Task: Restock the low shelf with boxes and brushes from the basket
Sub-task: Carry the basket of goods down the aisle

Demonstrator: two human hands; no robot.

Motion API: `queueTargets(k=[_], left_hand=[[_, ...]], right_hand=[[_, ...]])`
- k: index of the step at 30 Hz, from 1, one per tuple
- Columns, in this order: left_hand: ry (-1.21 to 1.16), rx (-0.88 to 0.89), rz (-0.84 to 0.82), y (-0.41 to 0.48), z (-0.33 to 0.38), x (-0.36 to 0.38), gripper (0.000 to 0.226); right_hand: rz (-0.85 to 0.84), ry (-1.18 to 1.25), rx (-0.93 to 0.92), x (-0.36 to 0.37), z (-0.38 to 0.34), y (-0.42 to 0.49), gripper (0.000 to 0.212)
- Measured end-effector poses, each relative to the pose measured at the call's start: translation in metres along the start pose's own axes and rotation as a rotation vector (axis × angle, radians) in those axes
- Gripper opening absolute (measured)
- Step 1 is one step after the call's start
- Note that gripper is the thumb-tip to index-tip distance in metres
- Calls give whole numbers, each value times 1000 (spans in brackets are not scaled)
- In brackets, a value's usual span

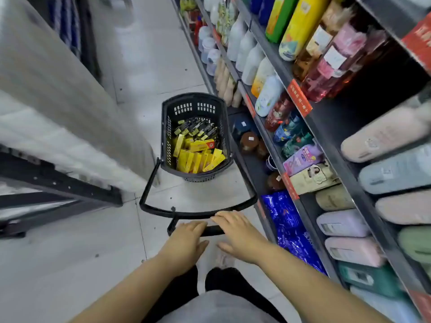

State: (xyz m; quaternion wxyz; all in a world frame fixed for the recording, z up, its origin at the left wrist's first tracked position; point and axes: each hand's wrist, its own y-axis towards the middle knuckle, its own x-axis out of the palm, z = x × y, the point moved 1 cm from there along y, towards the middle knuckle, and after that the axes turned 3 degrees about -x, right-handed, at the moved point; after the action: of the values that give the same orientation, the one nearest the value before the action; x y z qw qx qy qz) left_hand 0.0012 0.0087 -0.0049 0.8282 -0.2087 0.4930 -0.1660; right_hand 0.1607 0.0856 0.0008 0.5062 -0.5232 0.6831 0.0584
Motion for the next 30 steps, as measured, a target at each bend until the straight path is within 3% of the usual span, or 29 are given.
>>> queueTargets(k=[4,10,16,25,30], left_hand=[[5,-34,17,-3,-15,10,46],[41,-147,11,9,-20,9,38],[190,-91,-48,32,-6,8,33],[65,42,27,73,20,-11,38],[-43,129,81,110,14,-54,37]], right_hand=[[-36,-58,-52,11,-16,21,44],[-95,-96,23,22,-6,31,38],[-34,-235,3,9,20,27,43],[91,-410,-239,-42,79,30,49],[243,-514,-383,-97,93,63,40]])
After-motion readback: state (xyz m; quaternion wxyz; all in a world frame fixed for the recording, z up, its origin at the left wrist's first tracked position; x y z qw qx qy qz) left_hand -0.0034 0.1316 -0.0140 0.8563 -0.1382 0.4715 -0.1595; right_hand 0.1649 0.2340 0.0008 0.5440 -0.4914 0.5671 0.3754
